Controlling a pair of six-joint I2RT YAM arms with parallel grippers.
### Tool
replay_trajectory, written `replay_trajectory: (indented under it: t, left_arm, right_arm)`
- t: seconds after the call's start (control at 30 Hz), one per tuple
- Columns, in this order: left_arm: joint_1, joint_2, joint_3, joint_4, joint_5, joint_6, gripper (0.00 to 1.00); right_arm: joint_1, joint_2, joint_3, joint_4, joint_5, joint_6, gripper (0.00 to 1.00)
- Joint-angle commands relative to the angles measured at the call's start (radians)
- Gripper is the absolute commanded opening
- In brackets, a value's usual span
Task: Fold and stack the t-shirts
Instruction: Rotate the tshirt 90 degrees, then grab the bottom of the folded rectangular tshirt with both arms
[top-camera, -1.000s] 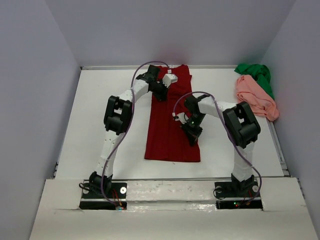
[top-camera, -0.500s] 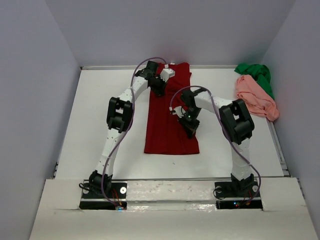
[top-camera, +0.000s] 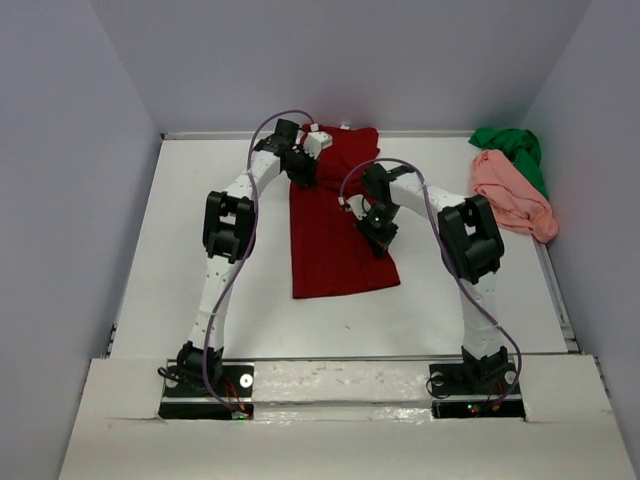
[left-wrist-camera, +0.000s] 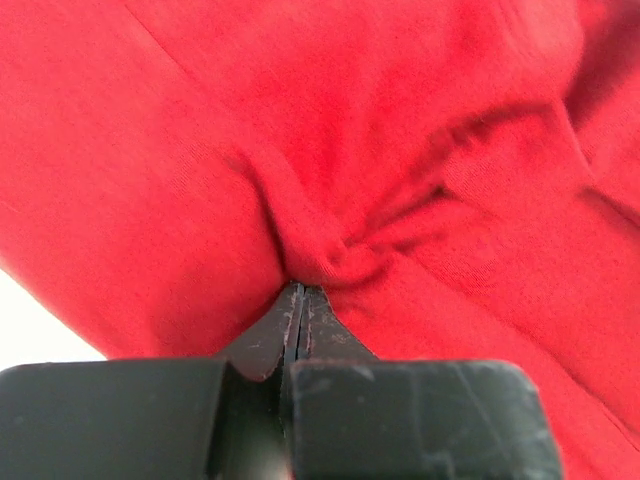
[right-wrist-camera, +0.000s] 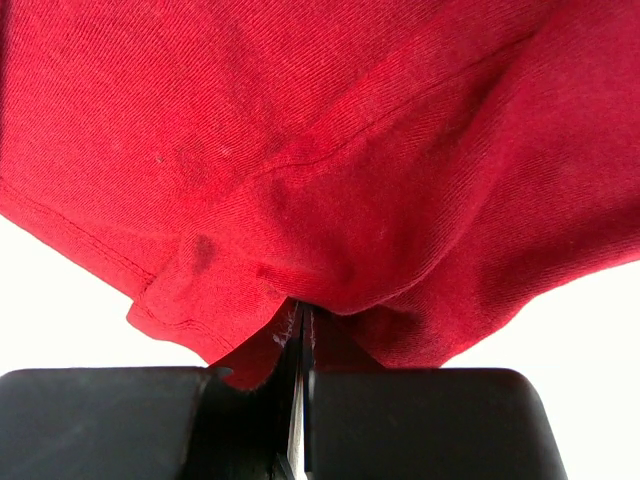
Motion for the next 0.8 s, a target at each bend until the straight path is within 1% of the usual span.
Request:
replay_trajectory:
  t: [0.0,0.03,0.07,0.1,0.17,0.2,0.23,0.27,0.3,0.33,0.37,0.4,0.43,0.5,0.53,0.6,0.63,0.77]
  left_arm:
    - [-0.004,-0.195,-0.120,-0.020,0.095,0.017,0.18]
    - [-0.006,-0.225,-0.143,-0.015,0.105,0.017,0.37]
    - [-0.007,-0.251,-0.163,-0.011,0.147,0.023,0.49]
    - [-0.006,-0.307,-0.183,-0.011,0.168,0.036,0.51]
    - [-0.007,-0.367,-0.247,-0.009,0.207,0.043,0.55]
    - [-0.009,-0.424,-0.290,-0.011,0.239,0.042,0.57]
    - [-0.009,-0.449,-0.308,-0.020,0.260,0.039,0.56]
    - [-0.009,-0.479,-0.325,-0.078,0.311,0.063,0.56]
    - [-0.009,-0.495,-0.336,-0.112,0.332,0.075,0.56]
    - [-0.009,-0.510,-0.351,-0.141,0.349,0.086,0.56]
    - [-0.007,-0.527,-0.376,-0.170,0.370,0.120,0.56]
    - [-0.007,-0.565,-0.451,-0.214,0.402,0.140,0.54]
    - [-0.007,-0.591,-0.501,-0.215,0.402,0.140,0.54]
    - [-0.007,-0.642,-0.610,-0.222,0.425,0.174,0.51]
    - [-0.007,-0.701,-0.728,-0.200,0.424,0.187,0.51]
    - [-0.007,-0.760,-0.842,-0.158,0.404,0.192,0.51]
    - [-0.007,-0.806,-0.929,-0.126,0.399,0.186,0.52]
    - [-0.007,-0.878,-1.065,-0.094,0.369,0.194,0.52]
  right_arm:
    - [-0.007,-0.078,-0.016,0.066,0.048,-0.024,0.00]
    - [-0.007,-0.092,-0.021,0.061,0.046,-0.021,0.00]
    - [-0.007,-0.104,-0.025,0.046,0.037,-0.021,0.00]
    - [-0.007,-0.118,-0.030,0.039,0.032,-0.019,0.00]
    - [-0.007,-0.166,-0.034,0.018,0.015,-0.016,0.00]
    - [-0.007,-0.184,-0.039,0.010,-0.010,-0.009,0.00]
    - [-0.007,-0.202,-0.044,0.004,-0.020,-0.005,0.03]
    - [-0.007,-0.242,-0.053,-0.010,-0.037,-0.001,0.19]
    - [-0.007,-0.264,-0.064,-0.013,-0.043,0.002,0.25]
    - [-0.007,-0.287,-0.077,-0.014,-0.046,0.004,0.27]
    - [-0.007,-0.326,-0.093,-0.013,-0.046,0.007,0.29]
    - [-0.007,-0.359,-0.131,-0.014,-0.048,0.013,0.30]
    - [-0.007,-0.359,-0.131,-0.014,-0.048,0.015,0.30]
    - [-0.007,-0.384,-0.208,0.001,-0.049,0.021,0.30]
    - [-0.007,-0.408,-0.240,0.010,-0.052,0.030,0.30]
    - [-0.007,-0.428,-0.326,0.035,-0.060,0.037,0.30]
    - [-0.007,-0.443,-0.375,0.056,-0.066,0.048,0.31]
    - [-0.007,-0.456,-0.452,0.102,-0.084,0.071,0.34]
